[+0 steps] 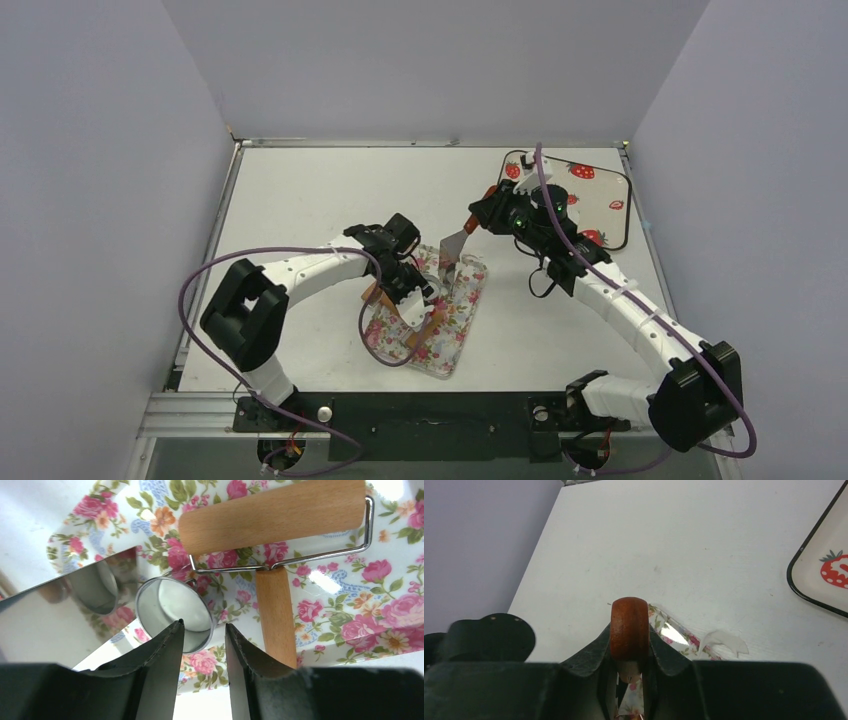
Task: Roll out the dumpling wrappers from the dough
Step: Remove the dumpling wrapper from the work surface.
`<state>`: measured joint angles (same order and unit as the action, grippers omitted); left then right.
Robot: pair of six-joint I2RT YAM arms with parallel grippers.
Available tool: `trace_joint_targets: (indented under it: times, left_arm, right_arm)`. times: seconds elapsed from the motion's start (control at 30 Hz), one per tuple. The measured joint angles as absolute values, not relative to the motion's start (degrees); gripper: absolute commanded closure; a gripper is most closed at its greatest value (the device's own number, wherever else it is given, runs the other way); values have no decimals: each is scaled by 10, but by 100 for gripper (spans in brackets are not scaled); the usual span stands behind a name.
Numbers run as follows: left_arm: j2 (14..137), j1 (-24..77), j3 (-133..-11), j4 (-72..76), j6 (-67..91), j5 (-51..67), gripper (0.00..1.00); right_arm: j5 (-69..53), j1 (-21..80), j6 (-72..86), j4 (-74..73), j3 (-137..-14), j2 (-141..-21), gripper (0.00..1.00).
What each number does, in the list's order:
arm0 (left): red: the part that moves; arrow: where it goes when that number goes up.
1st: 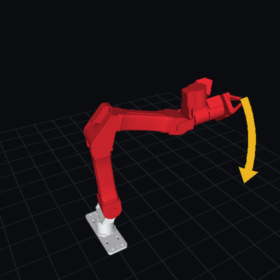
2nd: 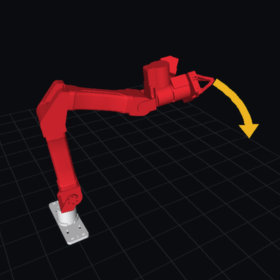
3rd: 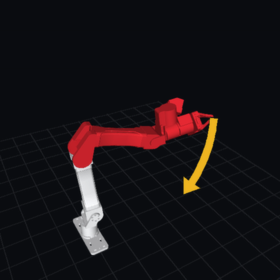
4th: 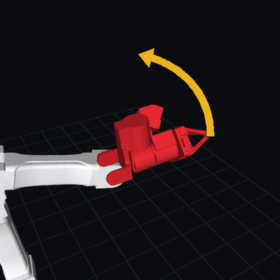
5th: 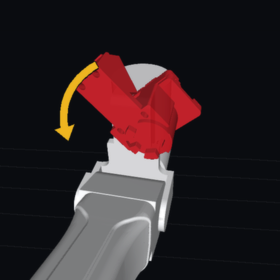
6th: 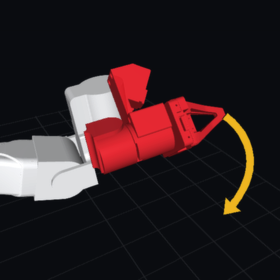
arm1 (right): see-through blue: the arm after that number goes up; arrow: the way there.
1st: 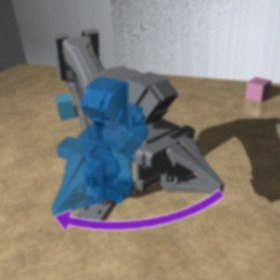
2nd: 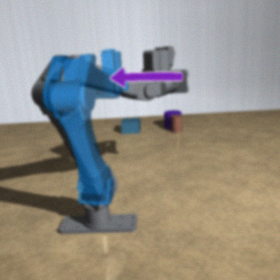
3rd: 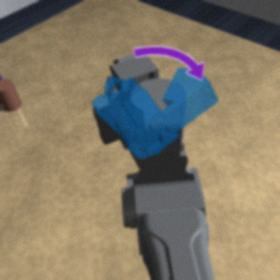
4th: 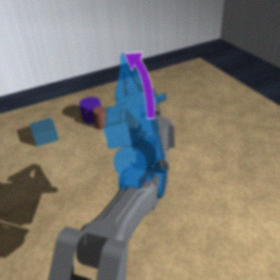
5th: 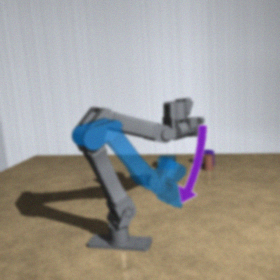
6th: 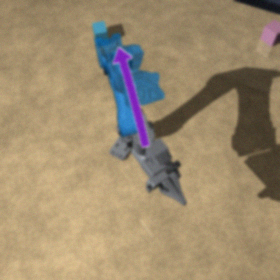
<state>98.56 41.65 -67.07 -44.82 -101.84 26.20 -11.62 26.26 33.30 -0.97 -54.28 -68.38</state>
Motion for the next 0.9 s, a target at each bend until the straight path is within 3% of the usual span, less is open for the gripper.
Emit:
trace_joint_targets:
  times: [0.27,0.63,0.9]
  left_arm:
    - [947,422,-663,-429,-929,286,64]
    - [990,505,-699,-266,-288,173,66]
    - [1002,513,-697,-221,-72,66,68]
  right_arm:
    - [-111,262,336,-11,-532,-712,100]
    - [-82,262,339,-2,-529,-718,100]
    - [-72,262,348,2,-525,-716,100]
